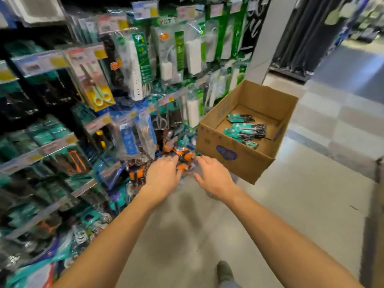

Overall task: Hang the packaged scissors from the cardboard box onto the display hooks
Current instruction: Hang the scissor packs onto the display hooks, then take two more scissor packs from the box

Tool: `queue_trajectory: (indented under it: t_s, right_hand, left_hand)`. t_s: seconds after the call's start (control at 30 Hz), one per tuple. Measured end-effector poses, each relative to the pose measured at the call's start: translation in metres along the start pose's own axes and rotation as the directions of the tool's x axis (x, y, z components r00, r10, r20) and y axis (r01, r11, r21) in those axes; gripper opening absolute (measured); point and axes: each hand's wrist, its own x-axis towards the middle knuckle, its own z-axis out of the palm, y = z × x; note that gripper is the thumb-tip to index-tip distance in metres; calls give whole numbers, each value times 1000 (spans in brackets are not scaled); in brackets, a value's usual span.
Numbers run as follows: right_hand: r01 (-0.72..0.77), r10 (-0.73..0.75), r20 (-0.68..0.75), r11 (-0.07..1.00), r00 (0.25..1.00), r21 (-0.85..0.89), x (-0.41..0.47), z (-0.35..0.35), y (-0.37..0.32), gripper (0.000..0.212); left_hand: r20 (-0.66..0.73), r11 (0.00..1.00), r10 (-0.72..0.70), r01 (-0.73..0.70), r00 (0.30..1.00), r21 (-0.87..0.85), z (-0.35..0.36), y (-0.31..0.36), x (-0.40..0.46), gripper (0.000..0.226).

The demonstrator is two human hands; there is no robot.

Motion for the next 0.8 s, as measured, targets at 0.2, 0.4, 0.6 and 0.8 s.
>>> queue_trajectory:
  t_s: [0.2, 0.4, 0.6, 0.8]
  right_hand:
    - [-143, 142, -69, 990, 988, -18, -20, -31, 96, 62]
    - [-225, 233, -145, 972, 962, 69, -35, -61, 206, 60]
    - [-286, 295, -116, 954, 948, 86, -52, -75, 319, 59]
    - [-280, 285, -96, 958, 954, 64, -53, -86, 390, 55]
  left_hand:
    - [-13, 992, 125, -124, 992, 13, 0, 90, 39, 36]
    - [9, 986, 160, -160, 987, 46, 4, 197, 92, 37]
    - [23, 984, 163, -164, 986, 66, 26, 287, 146, 43]
    - [59, 989, 124, -128, 991, 72, 44, 342, 175, 41]
